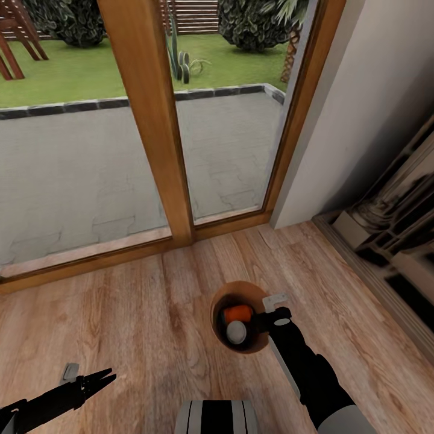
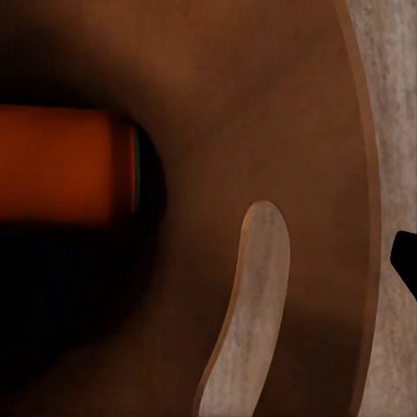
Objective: Put the three can of soda from the living room inside the tash can in the kitchen.
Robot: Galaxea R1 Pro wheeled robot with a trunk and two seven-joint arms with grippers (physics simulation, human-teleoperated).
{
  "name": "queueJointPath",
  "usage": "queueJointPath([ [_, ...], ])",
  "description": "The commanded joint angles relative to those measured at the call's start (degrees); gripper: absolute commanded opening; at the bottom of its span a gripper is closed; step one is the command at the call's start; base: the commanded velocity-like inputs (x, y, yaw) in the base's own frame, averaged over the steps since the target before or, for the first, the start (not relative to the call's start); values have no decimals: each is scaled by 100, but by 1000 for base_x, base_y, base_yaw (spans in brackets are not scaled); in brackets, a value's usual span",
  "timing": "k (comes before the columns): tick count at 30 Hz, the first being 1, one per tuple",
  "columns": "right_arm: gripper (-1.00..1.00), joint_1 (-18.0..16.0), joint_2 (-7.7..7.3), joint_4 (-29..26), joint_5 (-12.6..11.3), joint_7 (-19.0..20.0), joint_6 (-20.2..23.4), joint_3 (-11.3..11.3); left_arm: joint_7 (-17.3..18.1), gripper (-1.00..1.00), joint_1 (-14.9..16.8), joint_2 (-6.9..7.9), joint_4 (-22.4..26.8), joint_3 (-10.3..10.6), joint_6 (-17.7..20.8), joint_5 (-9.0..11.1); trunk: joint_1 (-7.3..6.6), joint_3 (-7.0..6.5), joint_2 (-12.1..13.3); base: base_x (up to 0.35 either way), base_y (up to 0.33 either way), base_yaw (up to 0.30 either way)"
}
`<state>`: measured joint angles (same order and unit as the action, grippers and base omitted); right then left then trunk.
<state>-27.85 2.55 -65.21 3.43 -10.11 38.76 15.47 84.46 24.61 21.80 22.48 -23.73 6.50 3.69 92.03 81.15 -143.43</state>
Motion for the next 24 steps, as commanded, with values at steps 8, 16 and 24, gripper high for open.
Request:
queueJointPath([
  [8, 100, 1, 0, 0, 0, 0, 0, 0, 4, 100, 0, 0, 0, 0, 0, 0, 0, 0, 0, 0, 0, 0],
  [16, 100, 0, 0, 0, 0, 0, 0, 0, 4, 100, 0, 0, 1, 3, 0, 0, -8, -66, 4, 0, 0, 0],
  [24, 100, 0, 0, 0, 0, 0, 0, 0, 2, 100, 0, 0, 2, 8, 0, 0, -28, -244, 15, 0, 0, 0],
])
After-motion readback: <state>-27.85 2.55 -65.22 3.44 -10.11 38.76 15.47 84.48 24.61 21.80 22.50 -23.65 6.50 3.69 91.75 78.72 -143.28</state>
